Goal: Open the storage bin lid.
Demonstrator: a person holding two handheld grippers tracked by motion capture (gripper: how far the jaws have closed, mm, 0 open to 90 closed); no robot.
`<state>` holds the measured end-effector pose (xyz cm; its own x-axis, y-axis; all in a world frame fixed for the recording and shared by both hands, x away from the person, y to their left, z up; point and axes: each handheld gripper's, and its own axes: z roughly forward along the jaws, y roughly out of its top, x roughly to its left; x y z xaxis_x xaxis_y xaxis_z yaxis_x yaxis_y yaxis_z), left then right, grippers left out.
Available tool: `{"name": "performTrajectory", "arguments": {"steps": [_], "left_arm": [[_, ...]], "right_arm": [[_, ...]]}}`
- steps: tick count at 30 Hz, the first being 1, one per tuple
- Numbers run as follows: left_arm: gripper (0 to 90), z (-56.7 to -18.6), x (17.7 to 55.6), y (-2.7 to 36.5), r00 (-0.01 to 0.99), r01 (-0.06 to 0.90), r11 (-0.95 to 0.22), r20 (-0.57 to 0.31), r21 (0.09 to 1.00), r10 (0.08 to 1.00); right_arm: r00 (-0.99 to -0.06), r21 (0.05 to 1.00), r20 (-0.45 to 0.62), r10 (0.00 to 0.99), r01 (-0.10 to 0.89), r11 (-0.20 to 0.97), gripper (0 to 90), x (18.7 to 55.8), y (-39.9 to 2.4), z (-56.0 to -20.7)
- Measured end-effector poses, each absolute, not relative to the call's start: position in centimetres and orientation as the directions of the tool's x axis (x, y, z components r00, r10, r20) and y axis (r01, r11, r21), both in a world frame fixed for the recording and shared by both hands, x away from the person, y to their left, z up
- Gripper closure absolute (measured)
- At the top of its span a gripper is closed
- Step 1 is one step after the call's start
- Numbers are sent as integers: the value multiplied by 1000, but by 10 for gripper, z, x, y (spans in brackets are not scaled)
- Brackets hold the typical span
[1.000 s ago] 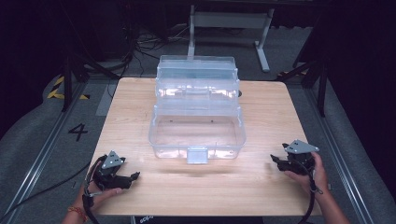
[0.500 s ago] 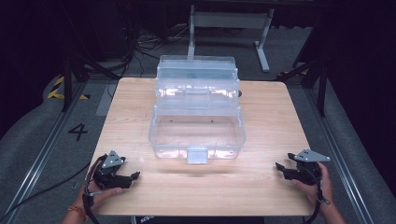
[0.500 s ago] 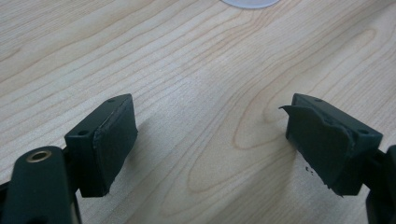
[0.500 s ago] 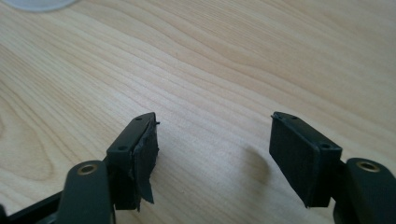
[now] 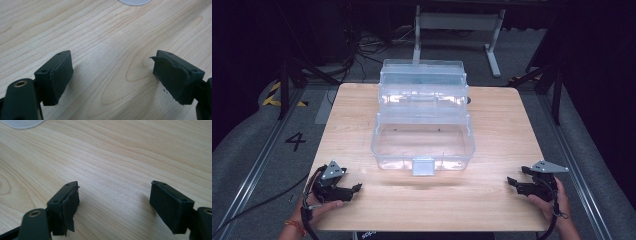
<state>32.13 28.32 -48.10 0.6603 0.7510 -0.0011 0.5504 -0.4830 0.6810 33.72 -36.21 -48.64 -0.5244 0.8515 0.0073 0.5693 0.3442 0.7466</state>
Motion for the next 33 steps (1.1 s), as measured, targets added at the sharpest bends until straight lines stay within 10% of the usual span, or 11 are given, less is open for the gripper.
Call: {"name": "performTrajectory", "arguments": {"steps": [33], "left_arm": [[165, -482, 322, 283, 658, 550, -472, -10, 688, 753]], "right_arm": [[-511, 742, 4, 859, 577, 340, 180, 339, -362, -487]]}}
